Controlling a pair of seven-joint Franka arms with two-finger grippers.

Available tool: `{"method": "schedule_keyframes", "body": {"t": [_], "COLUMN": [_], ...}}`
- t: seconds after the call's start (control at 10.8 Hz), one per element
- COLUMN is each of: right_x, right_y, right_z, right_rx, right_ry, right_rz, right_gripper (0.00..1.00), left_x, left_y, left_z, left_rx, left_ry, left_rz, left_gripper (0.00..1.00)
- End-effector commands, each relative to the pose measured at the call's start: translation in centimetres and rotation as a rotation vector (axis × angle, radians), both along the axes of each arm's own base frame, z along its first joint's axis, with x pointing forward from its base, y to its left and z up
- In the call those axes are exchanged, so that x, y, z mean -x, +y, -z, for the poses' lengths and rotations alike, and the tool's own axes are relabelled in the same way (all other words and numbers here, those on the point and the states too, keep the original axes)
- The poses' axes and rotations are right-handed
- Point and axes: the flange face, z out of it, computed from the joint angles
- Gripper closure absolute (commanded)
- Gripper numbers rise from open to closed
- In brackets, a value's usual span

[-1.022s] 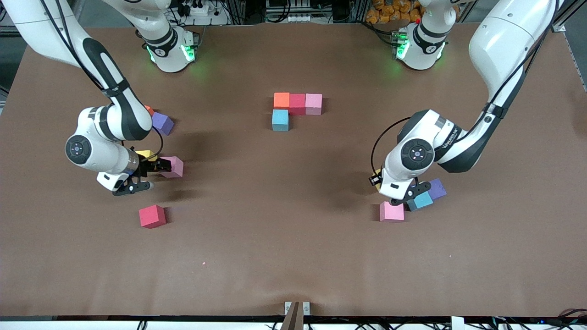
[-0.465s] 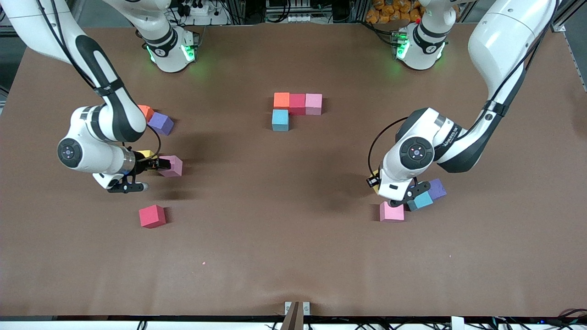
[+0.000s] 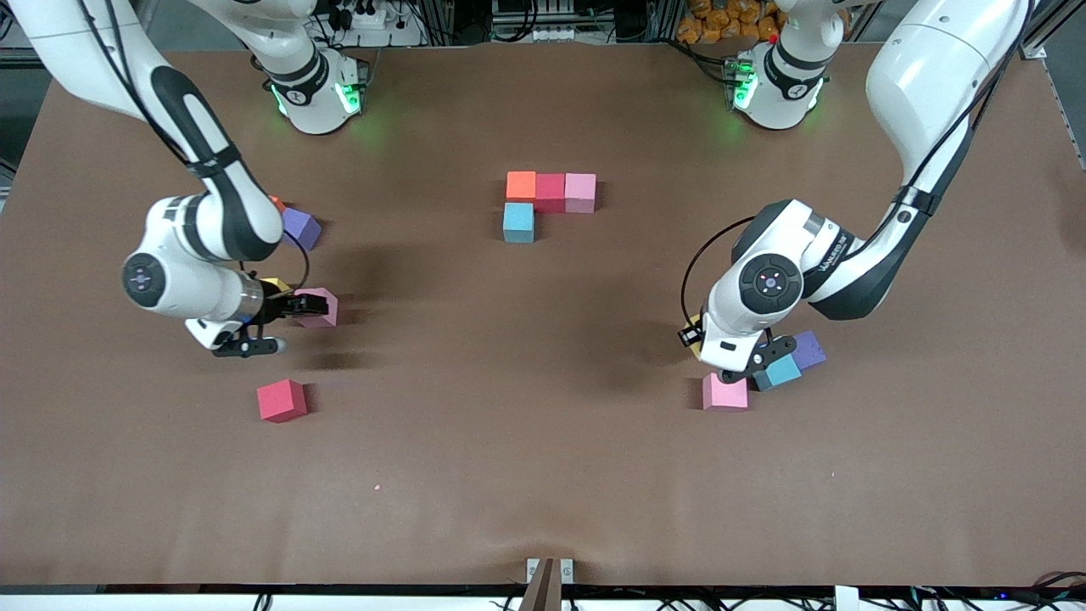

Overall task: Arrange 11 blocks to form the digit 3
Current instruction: 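Grasp the yellow cube while the right gripper grasps the lavender cube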

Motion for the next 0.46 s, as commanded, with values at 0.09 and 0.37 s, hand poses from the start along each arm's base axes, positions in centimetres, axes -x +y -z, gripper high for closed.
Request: {"method": "schedule_keyframes", "body": {"t": [0.09,0.37], "right_x": [0.6,1.0], "right_y": [0.6,0.4], "right_z": [1.1,1.9], "right_rx": [-0.007,-0.009], "right_ry": [-0.004,0.009], "right_rz": [-0.006,-0.012], "right_gripper": [0.00,0.00], "left_x": [0.1,0.1], "left_y": [-0.2,-0.2], "left_z": [-0.5,-0.6], "left_rx": [-0.002,-0.001], "left_ry": [0.011,0.010], "left_rz": [-0.021,-0.020], "left_gripper": [0.62,0.62]}}
